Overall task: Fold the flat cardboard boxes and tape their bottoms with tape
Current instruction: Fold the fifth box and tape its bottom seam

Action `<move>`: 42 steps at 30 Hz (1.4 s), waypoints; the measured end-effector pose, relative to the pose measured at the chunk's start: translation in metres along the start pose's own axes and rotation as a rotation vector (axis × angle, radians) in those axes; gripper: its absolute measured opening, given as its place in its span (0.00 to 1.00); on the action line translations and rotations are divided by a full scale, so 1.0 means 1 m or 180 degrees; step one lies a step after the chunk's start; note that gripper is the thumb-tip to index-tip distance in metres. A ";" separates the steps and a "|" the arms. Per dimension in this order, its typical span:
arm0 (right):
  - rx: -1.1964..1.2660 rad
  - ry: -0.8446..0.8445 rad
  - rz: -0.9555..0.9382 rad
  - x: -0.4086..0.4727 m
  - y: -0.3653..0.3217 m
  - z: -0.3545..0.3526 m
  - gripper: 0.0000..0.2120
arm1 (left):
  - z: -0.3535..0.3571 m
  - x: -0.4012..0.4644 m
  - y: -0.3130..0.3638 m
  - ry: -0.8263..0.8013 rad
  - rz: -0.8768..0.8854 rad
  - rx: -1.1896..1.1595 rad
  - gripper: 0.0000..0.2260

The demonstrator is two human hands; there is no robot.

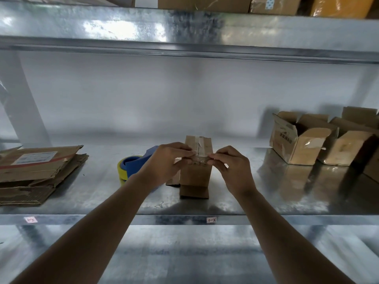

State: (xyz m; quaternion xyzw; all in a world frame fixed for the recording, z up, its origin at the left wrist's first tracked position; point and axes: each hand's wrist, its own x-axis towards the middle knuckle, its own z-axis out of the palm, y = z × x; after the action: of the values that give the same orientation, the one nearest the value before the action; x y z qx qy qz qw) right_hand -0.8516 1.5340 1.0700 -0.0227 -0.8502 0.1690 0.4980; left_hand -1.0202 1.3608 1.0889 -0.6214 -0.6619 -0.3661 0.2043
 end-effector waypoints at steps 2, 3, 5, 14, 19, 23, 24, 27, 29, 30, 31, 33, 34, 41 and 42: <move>-0.0032 -0.0075 -0.0098 0.001 0.001 0.003 0.09 | -0.002 -0.002 -0.004 0.0037 -0.0114 -0.0130 0.12; -0.0035 -0.0077 -0.0124 0.001 0.001 0.004 0.09 | -0.003 -0.003 -0.006 0.0052 -0.0153 -0.0155 0.12; -0.0017 -0.0019 -0.0109 0.001 0.001 0.008 0.09 | -0.003 -0.004 -0.007 0.0061 -0.0119 -0.0105 0.12; -0.0062 0.0079 -0.0098 0.000 0.002 0.010 0.07 | -0.005 -0.004 -0.015 -0.0772 -0.0779 0.0556 0.30; -0.0101 0.0133 -0.0164 0.001 0.004 0.012 0.08 | 0.002 -0.002 -0.017 -0.1307 -0.0646 0.1286 0.41; -0.0153 0.0048 -0.0143 0.003 0.006 0.012 0.07 | 0.002 -0.005 -0.021 -0.1313 -0.0719 0.1245 0.40; -0.0189 -0.0055 -0.0032 0.003 0.003 0.012 0.11 | 0.002 -0.005 -0.020 -0.1314 -0.0715 0.1206 0.39; -0.0540 -0.0535 0.0110 0.009 -0.007 0.015 0.25 | -0.002 -0.002 -0.011 -0.1280 -0.0695 0.0915 0.32; -0.0550 -0.0837 0.0082 0.013 -0.008 0.019 0.26 | -0.007 0.000 -0.008 -0.1137 -0.0714 0.0605 0.27; -0.0474 -0.0946 0.0102 0.014 -0.007 0.020 0.25 | -0.009 0.001 -0.008 -0.1072 -0.0741 0.0521 0.26; -0.0361 -0.0980 0.0105 0.013 -0.005 0.020 0.24 | -0.011 0.002 -0.010 -0.1036 -0.0805 0.0510 0.27; -0.0057 -0.0922 0.0064 0.010 0.000 0.016 0.19 | -0.012 0.006 -0.014 -0.1056 -0.1022 0.0621 0.28; 0.0115 -0.0880 0.0067 0.009 0.001 0.013 0.16 | -0.011 0.009 -0.015 -0.1089 -0.1108 0.0694 0.27; -0.0537 -0.0866 0.0285 0.022 -0.026 0.003 0.20 | 0.001 0.025 -0.009 -0.1351 -0.1187 0.0749 0.27; -0.0601 -0.0897 0.0336 0.023 -0.029 0.005 0.19 | 0.003 0.026 -0.009 -0.1313 -0.1226 0.0723 0.27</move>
State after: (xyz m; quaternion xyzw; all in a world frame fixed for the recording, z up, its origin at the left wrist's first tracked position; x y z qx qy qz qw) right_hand -0.8640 1.5096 1.0960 -0.0902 -0.9214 0.1158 0.3599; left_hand -1.0320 1.3813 1.1040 -0.5189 -0.8318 -0.1878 0.0606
